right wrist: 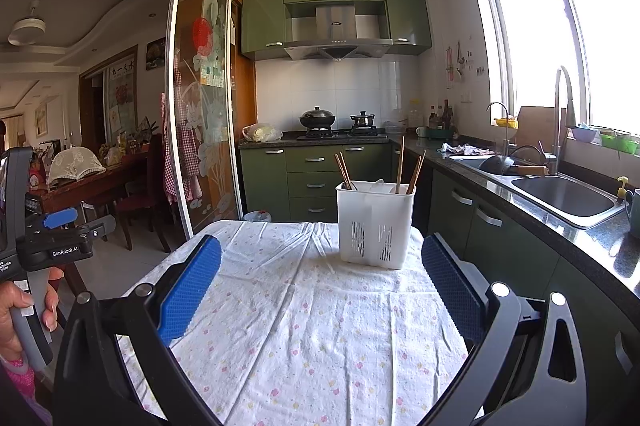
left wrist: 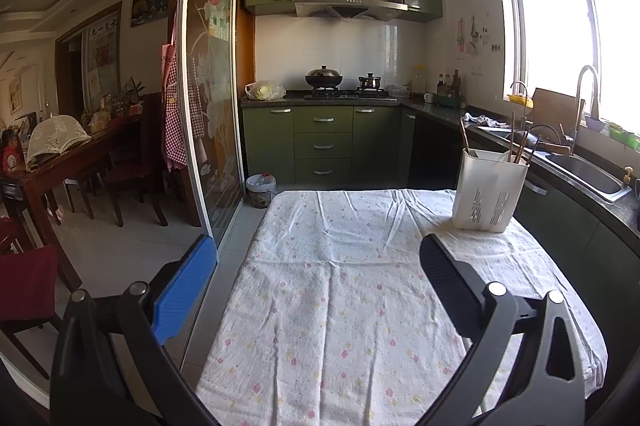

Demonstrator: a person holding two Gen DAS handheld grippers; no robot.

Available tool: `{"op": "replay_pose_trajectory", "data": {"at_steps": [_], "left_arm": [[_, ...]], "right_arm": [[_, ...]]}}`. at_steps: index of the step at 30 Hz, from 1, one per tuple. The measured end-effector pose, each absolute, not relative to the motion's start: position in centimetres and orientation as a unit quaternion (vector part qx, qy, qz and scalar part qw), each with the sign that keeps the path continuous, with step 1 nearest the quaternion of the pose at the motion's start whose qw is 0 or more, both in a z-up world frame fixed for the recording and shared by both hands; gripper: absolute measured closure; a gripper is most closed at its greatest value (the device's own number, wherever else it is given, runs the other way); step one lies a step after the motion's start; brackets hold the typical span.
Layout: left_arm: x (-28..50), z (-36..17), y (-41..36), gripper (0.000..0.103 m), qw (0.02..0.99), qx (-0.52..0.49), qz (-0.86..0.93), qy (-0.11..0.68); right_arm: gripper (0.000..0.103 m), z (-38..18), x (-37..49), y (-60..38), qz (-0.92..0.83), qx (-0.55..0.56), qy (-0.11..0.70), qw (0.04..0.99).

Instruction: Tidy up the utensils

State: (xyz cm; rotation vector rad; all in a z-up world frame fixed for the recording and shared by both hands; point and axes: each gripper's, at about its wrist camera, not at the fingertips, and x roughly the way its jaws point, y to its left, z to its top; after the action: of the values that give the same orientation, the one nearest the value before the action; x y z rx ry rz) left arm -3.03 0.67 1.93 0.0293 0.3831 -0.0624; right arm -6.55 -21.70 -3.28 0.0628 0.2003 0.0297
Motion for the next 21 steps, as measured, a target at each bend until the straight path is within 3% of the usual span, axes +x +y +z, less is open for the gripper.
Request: {"op": "replay_pose_trajectory", "data": {"at_steps": [21], "left_arm": [[-3.04, 2.3, 0.43, 0.006, 0.981, 0.015, -0.036, 0.191]], "right_arm": [[0.004, -3.25, -6.61, -21.64, 0.015, 0.032, 0.1, 0.994]]}}
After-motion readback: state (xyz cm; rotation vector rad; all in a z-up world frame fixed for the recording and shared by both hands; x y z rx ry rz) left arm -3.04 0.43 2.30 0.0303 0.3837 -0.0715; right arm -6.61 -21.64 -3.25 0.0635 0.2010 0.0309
